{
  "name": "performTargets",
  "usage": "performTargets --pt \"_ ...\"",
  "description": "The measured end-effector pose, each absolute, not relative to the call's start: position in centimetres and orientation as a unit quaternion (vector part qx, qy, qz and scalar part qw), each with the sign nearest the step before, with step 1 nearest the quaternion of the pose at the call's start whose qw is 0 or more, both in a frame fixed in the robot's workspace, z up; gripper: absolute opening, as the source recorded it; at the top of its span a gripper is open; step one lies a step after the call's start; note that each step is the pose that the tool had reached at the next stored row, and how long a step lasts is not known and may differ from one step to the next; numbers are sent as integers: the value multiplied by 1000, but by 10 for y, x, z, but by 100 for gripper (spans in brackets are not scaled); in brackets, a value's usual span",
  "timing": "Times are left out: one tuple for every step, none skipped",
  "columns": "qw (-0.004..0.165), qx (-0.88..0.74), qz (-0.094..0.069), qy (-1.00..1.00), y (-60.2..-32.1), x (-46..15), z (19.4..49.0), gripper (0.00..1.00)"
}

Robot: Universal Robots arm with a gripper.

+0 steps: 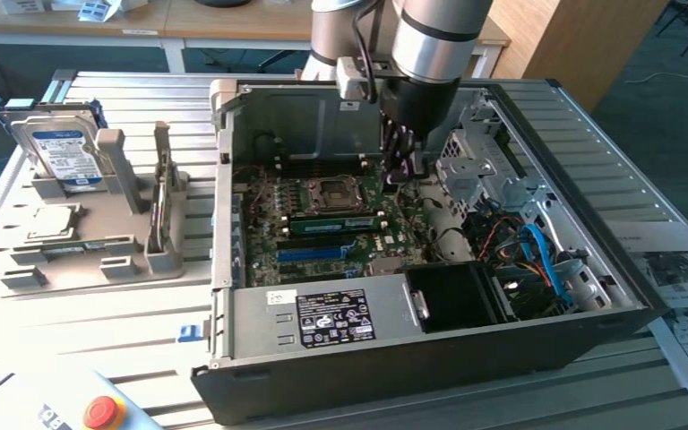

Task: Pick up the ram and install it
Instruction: 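Press down the ram until it locks into place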

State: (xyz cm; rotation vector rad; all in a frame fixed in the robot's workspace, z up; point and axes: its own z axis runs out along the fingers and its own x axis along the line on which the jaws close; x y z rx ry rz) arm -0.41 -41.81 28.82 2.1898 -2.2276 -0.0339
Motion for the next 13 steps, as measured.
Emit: performTargets --pt "9 701 -11 -713 -418 -4 287 10" --pt "9 701 -11 -713 -418 -4 286 10" --pt "9 701 -11 -713 -418 -4 285 10" --pt "9 701 -11 -713 -418 -4 285 10" --pt "9 701 -11 -713 -418 -4 285 10" --pt "9 701 -11 -713 -418 -4 285 10" --pt "9 701 -11 -713 -418 -4 285 10" --pt "9 701 -11 -713 -418 -4 285 10" --pt "9 701 -11 -713 -418 -4 285 10" --pt "9 701 -11 -713 -418 -4 285 10" --pt "9 701 -11 -713 -418 -4 285 10" --pt "9 701 -11 -713 -418 -4 285 10" --pt "9 701 -11 -713 -418 -4 285 10"
